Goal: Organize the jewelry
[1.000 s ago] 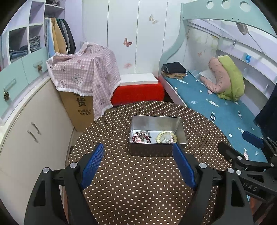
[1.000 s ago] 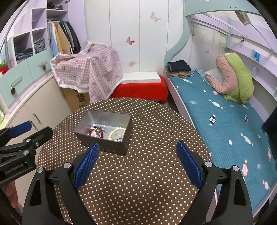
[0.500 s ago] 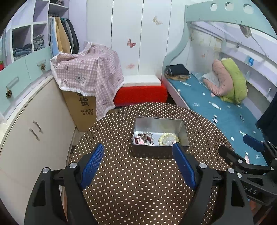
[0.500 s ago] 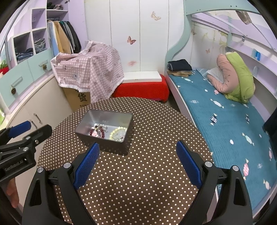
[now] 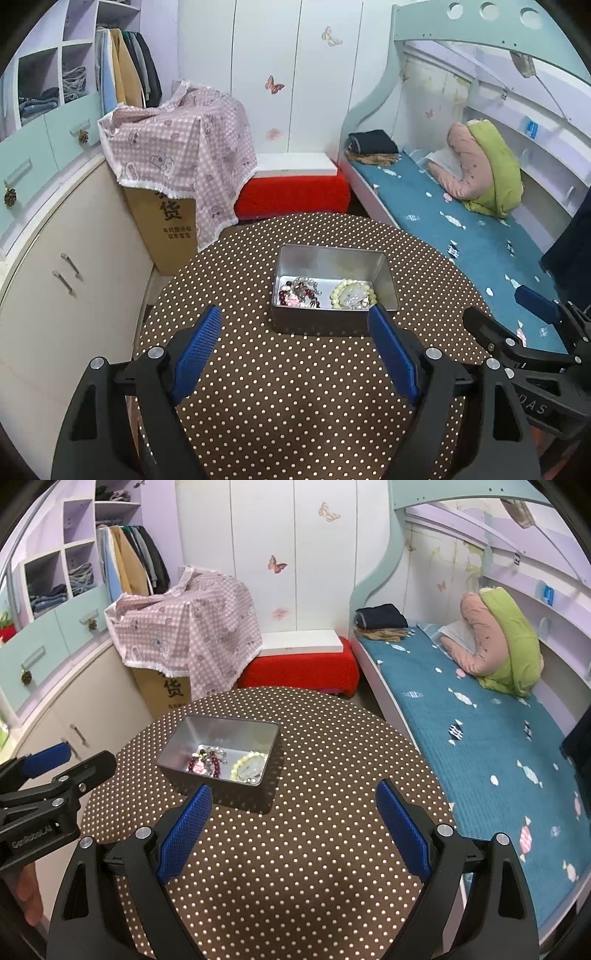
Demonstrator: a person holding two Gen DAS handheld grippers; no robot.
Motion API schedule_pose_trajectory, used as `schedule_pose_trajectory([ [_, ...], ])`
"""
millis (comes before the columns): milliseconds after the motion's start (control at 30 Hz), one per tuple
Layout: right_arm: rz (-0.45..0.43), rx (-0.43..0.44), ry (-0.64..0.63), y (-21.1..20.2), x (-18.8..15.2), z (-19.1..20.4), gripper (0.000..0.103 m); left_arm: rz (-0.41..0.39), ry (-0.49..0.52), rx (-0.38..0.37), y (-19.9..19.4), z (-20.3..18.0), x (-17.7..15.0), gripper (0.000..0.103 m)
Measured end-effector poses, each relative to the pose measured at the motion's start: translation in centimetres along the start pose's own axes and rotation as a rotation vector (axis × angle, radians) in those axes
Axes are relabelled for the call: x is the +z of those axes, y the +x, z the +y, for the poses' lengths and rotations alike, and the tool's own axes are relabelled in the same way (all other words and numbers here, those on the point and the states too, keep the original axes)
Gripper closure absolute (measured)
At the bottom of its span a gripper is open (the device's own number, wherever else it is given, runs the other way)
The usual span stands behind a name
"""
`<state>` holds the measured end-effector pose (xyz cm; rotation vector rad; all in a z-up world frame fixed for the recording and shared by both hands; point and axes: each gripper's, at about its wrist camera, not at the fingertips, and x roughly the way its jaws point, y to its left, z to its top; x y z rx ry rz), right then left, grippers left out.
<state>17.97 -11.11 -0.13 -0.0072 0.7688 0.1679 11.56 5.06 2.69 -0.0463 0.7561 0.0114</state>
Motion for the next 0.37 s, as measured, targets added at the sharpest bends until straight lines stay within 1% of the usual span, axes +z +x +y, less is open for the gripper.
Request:
schedule_pose_trajectory([
  [67, 0.002, -0.003, -0.004, 0.08, -0.01, -0.09, 0.016, -0.006, 0.008, 0.001, -0.12, -0.18, -0.08, 0.024],
  [200, 0.011, -0.005, 0.001, 0.36, -0.01, -0.37, 0.016, 0.032, -0.012, -0.012, 0.54, -0.08, 0.17, 0.021],
  [367, 0.012, -0.005, -0.005, 0.48, -0.14, -0.38, 0.016, -0.002, 0.025, -0.025, -0.05, -0.41, -0.3, 0.02],
])
